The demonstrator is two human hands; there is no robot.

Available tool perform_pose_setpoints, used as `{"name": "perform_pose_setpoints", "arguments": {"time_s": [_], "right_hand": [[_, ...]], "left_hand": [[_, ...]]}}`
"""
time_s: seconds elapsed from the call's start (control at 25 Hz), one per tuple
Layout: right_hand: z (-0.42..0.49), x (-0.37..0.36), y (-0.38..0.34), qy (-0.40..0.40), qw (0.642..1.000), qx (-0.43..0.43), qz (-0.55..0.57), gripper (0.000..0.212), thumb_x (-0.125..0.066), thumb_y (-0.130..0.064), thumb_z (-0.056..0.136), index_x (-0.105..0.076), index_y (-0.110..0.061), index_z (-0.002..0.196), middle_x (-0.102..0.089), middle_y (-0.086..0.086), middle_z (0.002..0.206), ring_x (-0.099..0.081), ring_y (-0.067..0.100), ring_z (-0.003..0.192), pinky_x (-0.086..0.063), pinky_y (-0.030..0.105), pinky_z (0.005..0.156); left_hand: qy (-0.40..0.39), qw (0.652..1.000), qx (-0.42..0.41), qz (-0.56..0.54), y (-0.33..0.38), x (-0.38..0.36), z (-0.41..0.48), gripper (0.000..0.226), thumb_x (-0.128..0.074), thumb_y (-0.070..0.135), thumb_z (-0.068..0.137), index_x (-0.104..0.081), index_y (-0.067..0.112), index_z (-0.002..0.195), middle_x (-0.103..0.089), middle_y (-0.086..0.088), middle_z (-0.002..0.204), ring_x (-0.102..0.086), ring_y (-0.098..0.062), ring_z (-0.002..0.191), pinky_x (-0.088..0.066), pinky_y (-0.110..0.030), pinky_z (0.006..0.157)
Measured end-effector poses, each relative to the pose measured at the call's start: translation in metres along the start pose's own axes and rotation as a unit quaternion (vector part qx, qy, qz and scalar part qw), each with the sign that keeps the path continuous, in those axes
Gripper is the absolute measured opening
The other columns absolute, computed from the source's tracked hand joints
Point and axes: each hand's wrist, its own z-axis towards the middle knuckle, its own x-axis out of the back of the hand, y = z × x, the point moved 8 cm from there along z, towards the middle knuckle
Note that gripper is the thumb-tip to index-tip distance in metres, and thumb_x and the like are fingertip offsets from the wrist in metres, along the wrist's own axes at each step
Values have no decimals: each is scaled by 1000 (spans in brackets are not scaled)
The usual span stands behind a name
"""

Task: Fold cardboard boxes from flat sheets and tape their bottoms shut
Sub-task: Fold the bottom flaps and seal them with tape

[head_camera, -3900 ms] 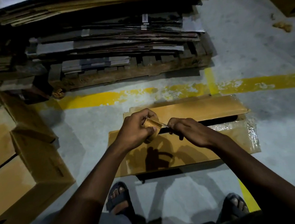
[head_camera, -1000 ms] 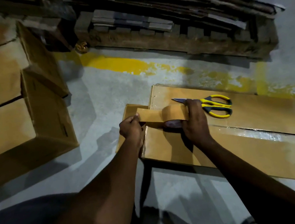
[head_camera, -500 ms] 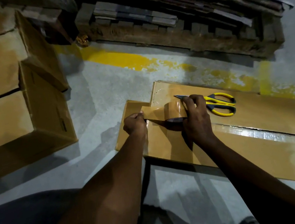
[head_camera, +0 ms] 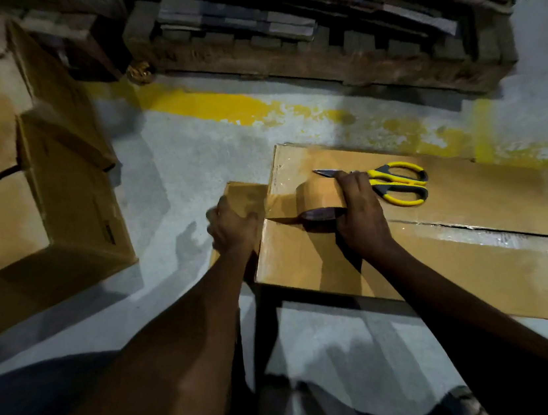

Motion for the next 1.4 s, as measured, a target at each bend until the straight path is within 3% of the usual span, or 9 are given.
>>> {"name": "perform_pose_setpoints", "arguments": {"time_s": [0.08, 0.16, 0.28, 0.48, 0.68, 0.92, 1.08, 1.28, 1.4], "right_hand": [[1, 0, 2, -13, 1000, -5, 18, 71, -53, 9, 71, -44, -11, 139, -48, 18, 122, -45, 33, 110, -39, 36, 82], [2, -3, 0, -32, 999, -9, 16, 80, -54, 10, 71, -40, -18, 145, -47, 16, 120, -45, 33, 109, -38, 33, 78], [3, -7, -13, -64, 998, 18, -23, 86, -57, 5, 77, -32, -29, 151, -44, 15, 122, -49, 36, 107, -48, 39, 77], [0, -17, -26, -113, 993, 10, -30, 90, -64, -3, 77, -24, -27, 154, -41, 18, 135, -50, 39, 113, -50, 46, 79], [0, 23, 7, -40, 980, 60, -186, 74, -67, -53, 75, -46, -16, 136, -55, 16, 117, -56, 38, 97, -48, 43, 70], [-12, 57, 48, -14, 984, 31, -173, 58, -60, -27, 74, -49, -16, 129, -55, 13, 116, -55, 37, 101, -48, 45, 72], [-2, 46, 13, -83, 991, 57, -91, 67, -64, -48, 76, -49, -13, 131, -51, 15, 114, -55, 39, 96, -48, 46, 69], [-18, 67, 55, -53, 972, 54, -224, 69, -64, -66, 77, -55, -18, 125, -61, 10, 110, -56, 34, 102, -41, 42, 74], [-38, 110, 100, 11, 973, 29, -229, 55, -63, -49, 79, -56, -15, 122, -60, 11, 106, -54, 35, 97, -34, 39, 71]], "left_hand": [[29, 962, -245, 120, 25, -11, -18, 63, -37, 42, 95, -27, 12, 149, -26, -17, 155, -30, -40, 140, -35, -53, 108], [-22, 895, -338, 290, 36, -41, -40, 72, -32, 45, 95, -6, 11, 153, -1, -10, 162, -6, -36, 148, -19, -61, 113], [-62, 880, -317, 349, 44, -60, -49, 82, -35, 53, 92, 10, 21, 153, 20, -3, 160, 14, -31, 147, -1, -64, 114], [-37, 854, -336, 395, 49, -67, -55, 78, -32, 55, 92, 10, 29, 152, 21, -11, 159, 15, -35, 147, -2, -66, 112], [-36, 861, -310, 403, 45, -69, -49, 89, -30, 60, 91, 8, 9, 153, 20, -11, 159, 17, -33, 146, 1, -65, 113], [-47, 860, -323, 391, 68, -99, -75, 87, -30, 55, 93, 9, 4, 152, 19, -16, 159, 16, -35, 146, 4, -65, 112], [-75, 855, -350, 376, 80, -130, -87, 86, -28, 61, 92, 10, 15, 153, 22, -13, 158, 18, -36, 146, 4, -62, 113], [-50, 837, -356, 412, 74, -125, -81, 90, -27, 62, 90, 4, 5, 152, 16, -14, 160, 11, -34, 147, -1, -58, 115], [-51, 842, -348, 408, 76, -121, -84, 89, -31, 58, 92, 3, 1, 152, 14, -16, 160, 10, -36, 147, -2, -59, 116]]}}
